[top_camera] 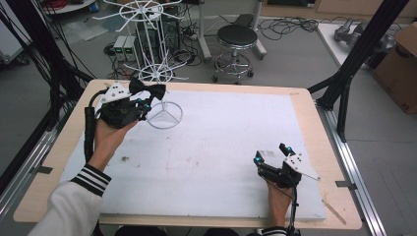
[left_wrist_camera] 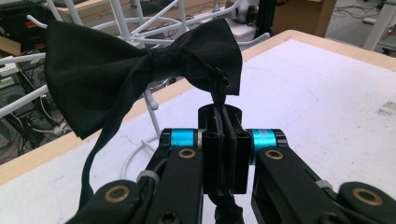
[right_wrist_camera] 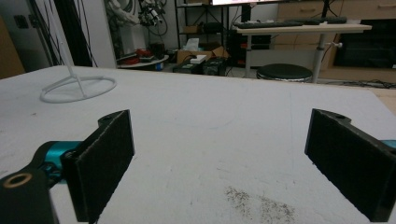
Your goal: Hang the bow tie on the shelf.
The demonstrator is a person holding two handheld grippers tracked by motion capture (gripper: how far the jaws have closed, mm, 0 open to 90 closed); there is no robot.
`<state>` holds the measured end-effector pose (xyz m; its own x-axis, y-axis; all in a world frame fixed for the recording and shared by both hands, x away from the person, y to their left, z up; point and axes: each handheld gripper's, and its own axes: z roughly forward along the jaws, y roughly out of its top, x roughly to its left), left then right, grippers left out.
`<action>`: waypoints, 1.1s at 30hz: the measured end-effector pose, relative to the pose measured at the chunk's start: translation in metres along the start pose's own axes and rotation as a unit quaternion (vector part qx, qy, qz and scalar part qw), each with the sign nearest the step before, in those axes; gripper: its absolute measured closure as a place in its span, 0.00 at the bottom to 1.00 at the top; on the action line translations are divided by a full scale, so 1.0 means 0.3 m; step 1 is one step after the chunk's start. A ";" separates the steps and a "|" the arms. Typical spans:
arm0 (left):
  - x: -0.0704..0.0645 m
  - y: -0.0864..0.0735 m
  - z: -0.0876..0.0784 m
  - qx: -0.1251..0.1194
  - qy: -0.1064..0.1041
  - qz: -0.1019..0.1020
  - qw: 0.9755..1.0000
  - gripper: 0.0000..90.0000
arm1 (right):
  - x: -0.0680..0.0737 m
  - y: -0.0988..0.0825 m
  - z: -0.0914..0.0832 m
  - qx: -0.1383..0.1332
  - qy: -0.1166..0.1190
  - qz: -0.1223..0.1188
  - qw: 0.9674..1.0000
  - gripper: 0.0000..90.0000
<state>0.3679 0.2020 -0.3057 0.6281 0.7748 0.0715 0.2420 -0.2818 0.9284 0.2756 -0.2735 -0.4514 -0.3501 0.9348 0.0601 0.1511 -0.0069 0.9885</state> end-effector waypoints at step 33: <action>0.064 -0.332 -0.205 -0.128 -0.036 -0.015 0.991 0.20 | 0.000 0.000 0.001 -0.002 0.001 -0.003 1.000 0.08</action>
<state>0.3104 0.2799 -0.3744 0.6763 0.7362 0.0259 0.0714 -0.1005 0.9924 0.2759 -0.2733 -0.4514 -0.3534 0.9339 0.0540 0.1448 -0.0024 0.9895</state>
